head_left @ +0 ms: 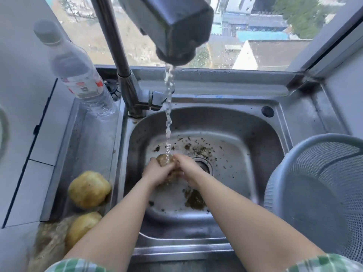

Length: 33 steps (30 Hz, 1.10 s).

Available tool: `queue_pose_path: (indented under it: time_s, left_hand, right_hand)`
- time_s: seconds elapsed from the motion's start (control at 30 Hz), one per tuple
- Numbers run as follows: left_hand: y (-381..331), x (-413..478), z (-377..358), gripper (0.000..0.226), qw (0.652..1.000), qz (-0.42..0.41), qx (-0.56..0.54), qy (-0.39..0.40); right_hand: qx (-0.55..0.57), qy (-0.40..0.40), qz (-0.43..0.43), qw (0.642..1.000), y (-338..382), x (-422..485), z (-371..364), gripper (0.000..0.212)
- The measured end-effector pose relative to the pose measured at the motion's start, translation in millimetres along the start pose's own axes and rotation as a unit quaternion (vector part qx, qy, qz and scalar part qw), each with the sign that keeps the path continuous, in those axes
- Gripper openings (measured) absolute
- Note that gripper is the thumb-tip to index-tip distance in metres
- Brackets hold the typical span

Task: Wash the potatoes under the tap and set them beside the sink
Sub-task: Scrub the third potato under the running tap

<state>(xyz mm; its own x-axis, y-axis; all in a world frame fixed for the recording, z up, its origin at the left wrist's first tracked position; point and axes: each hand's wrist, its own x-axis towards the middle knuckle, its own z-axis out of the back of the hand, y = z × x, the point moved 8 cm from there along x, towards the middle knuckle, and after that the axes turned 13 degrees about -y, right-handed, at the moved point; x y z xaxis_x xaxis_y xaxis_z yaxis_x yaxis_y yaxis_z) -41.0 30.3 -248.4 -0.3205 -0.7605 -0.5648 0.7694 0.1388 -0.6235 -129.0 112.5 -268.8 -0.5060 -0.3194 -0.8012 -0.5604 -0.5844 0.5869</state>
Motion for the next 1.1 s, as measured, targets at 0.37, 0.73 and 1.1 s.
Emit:
queue_pose_path:
  time_s: [0.37,0.73,1.1]
  left_hand:
    - [-27,-47,43,0.044,0.913,0.202,-0.332,-0.125]
    - [-11,-64,39,0.024,0.898,0.285,-0.328,-0.069]
    - [-35,-58,48,0.026,0.909,0.221,-0.344,-0.084]
  right_hand:
    - [-0.003,-0.022,0.205,0.979,69,-72,-26,0.029]
    - [-0.004,-0.028,-0.008,1.0,38,-85,-20,0.018]
    - [0.039,-0.046,0.002,0.998,59,-84,-16,0.012]
